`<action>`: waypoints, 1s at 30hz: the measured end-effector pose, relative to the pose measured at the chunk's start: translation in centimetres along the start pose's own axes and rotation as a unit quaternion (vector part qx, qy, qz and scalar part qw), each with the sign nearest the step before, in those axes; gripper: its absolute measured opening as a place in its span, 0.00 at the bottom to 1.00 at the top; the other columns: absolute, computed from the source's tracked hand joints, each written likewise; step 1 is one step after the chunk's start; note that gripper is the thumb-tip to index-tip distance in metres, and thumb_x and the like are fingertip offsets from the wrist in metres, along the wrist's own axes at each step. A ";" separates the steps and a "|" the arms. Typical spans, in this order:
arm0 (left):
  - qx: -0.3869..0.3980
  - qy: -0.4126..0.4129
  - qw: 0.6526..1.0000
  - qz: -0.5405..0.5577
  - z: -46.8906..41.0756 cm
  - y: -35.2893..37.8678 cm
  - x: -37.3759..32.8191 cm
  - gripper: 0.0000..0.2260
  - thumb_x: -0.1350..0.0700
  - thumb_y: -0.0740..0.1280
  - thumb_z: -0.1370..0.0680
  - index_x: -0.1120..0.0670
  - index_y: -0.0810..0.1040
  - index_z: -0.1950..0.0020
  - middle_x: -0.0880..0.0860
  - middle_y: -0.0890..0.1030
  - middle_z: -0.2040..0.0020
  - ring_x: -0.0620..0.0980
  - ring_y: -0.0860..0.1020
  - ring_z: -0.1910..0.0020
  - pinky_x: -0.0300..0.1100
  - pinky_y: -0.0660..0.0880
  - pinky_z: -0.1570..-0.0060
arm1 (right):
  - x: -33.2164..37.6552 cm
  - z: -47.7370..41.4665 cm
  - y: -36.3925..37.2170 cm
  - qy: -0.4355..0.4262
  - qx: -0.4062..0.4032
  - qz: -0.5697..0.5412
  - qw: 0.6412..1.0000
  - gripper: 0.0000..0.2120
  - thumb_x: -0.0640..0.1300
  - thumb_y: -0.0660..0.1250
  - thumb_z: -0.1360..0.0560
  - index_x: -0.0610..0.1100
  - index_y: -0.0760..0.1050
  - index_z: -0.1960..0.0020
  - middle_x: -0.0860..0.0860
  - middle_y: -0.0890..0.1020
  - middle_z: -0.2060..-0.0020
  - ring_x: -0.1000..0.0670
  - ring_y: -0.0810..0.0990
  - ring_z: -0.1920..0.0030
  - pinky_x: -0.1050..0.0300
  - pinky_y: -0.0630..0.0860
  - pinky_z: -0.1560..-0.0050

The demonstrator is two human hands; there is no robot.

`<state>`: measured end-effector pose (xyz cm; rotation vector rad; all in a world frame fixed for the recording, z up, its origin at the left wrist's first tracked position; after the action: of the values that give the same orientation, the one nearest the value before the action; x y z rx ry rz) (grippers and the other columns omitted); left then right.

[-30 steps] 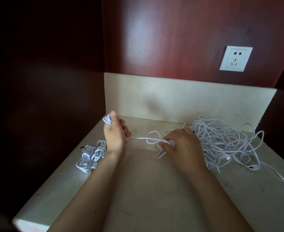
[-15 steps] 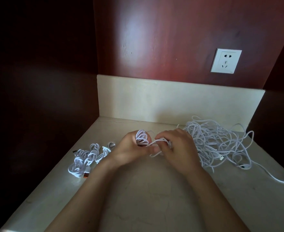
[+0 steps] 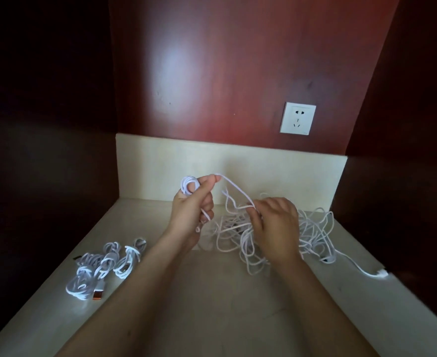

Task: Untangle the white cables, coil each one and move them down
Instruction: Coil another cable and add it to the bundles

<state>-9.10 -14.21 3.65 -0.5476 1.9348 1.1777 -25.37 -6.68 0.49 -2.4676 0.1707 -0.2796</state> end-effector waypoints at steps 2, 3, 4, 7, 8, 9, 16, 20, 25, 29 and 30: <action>-0.022 0.009 0.999 0.049 -0.7 1.2 -0.5 0.06 0.57 0.65 0.20 0.53 0.79 0.56 0.44 0.58 0.75 0.41 0.56 0.79 0.32 0.55 0.81 | -1.1 -0.3 0.7 0.025 0.050 0.042 0.998 0.20 0.56 0.53 0.23 0.51 0.82 0.48 0.50 0.82 0.55 0.44 0.78 0.48 0.46 0.69 0.38; -0.026 0.018 0.998 0.047 -0.9 1.7 -0.7 0.06 0.57 0.65 0.19 0.53 0.79 0.56 0.45 0.59 0.75 0.41 0.56 0.78 0.32 0.55 0.80 | -1.6 -0.3 1.2 0.036 0.090 0.055 0.994 0.24 0.58 0.49 0.24 0.51 0.81 0.44 0.50 0.82 0.51 0.44 0.77 0.43 0.44 0.66 0.34; -0.025 0.030 0.999 0.029 -1.0 2.2 -0.9 0.06 0.57 0.65 0.19 0.54 0.79 0.55 0.45 0.59 0.75 0.41 0.56 0.78 0.33 0.55 0.80 | -2.0 -0.4 1.5 0.044 0.135 0.063 0.988 0.29 0.59 0.45 0.24 0.52 0.79 0.38 0.50 0.81 0.45 0.44 0.74 0.38 0.43 0.62 0.31; -0.019 0.052 0.998 -0.028 -1.0 3.1 -1.3 0.05 0.56 0.65 0.19 0.55 0.81 0.50 0.45 0.60 0.74 0.43 0.57 0.76 0.33 0.56 0.77 | -2.5 -0.9 1.6 0.031 0.192 0.052 0.980 0.30 0.59 0.43 0.22 0.52 0.66 0.26 0.50 0.75 0.36 0.45 0.68 0.31 0.42 0.55 0.25; -0.020 0.048 0.998 -0.029 -1.1 3.2 -1.4 0.05 0.56 0.65 0.19 0.54 0.81 0.50 0.45 0.60 0.73 0.43 0.57 0.75 0.34 0.56 0.77 | -2.4 -1.0 1.3 0.001 0.170 0.030 0.985 0.27 0.58 0.48 0.21 0.52 0.69 0.27 0.50 0.76 0.38 0.45 0.70 0.34 0.42 0.58 0.27; -0.020 0.043 0.999 -0.021 -1.2 3.2 -1.5 0.05 0.55 0.66 0.20 0.54 0.81 0.50 0.45 0.59 0.73 0.43 0.57 0.75 0.34 0.55 0.77 | -2.1 -1.0 0.8 -0.035 0.132 0.009 0.991 0.22 0.56 0.53 0.21 0.51 0.75 0.33 0.51 0.78 0.43 0.45 0.74 0.39 0.43 0.64 0.30; 0.015 0.035 0.999 -0.018 -1.9 4.8 -2.7 0.04 0.54 0.69 0.22 0.54 0.79 0.51 0.47 0.60 0.73 0.43 0.58 0.76 0.34 0.57 0.79 | -0.3 -2.8 -3.0 -0.094 0.187 -0.074 0.975 0.20 0.58 0.56 0.20 0.46 0.80 0.55 0.53 0.71 0.61 0.51 0.73 0.58 0.50 0.74 0.57; 0.042 0.034 0.984 -0.171 -1.2 5.8 -1.8 0.06 0.53 0.71 0.24 0.56 0.80 0.53 0.45 0.66 0.75 0.45 0.63 0.76 0.35 0.61 0.77 | -1.6 -4.0 -4.3 -0.012 0.255 -0.204 0.945 0.23 0.59 0.60 0.22 0.43 0.73 0.67 0.44 0.76 0.66 0.45 0.80 0.58 0.45 0.75 0.54; 0.105 0.052 0.961 -0.251 0.8 6.6 -0.4 0.08 0.60 0.73 0.25 0.55 0.83 0.46 0.40 0.75 0.77 0.37 0.71 0.77 0.27 0.66 0.73 | -1.6 -4.0 -6.0 0.037 0.280 -0.256 0.924 0.20 0.45 0.64 0.19 0.33 0.75 0.65 0.53 0.73 0.76 0.56 0.73 0.73 0.59 0.67 0.67; 0.083 0.056 0.969 -0.225 1.2 6.8 -0.6 0.05 0.63 0.72 0.25 0.59 0.82 0.50 0.40 0.76 0.76 0.36 0.73 0.76 0.26 0.66 0.73 | -1.4 -5.4 -8.2 0.071 0.208 -0.275 0.936 0.19 0.44 0.63 0.19 0.36 0.77 0.65 0.61 0.76 0.79 0.64 0.73 0.74 0.67 0.68 0.67; 0.083 0.056 0.968 -0.230 1.3 7.0 -0.7 0.04 0.63 0.72 0.25 0.59 0.82 0.51 0.40 0.75 0.76 0.36 0.72 0.77 0.26 0.66 0.73 | -1.1 -5.9 -8.7 0.064 0.200 -0.261 0.942 0.19 0.45 0.63 0.19 0.38 0.76 0.67 0.59 0.76 0.78 0.62 0.72 0.73 0.65 0.69 0.67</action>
<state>-13.01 -9.79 7.68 -0.9280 1.8410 0.6961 -27.42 -3.08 10.17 -2.0476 -0.4551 -0.6327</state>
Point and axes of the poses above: each hand's wrist, its own z-axis away from the middle knuckle, its own y-axis out of the palm, x = y × z, the point moved 2 cm from there along -z, towards the middle knuckle
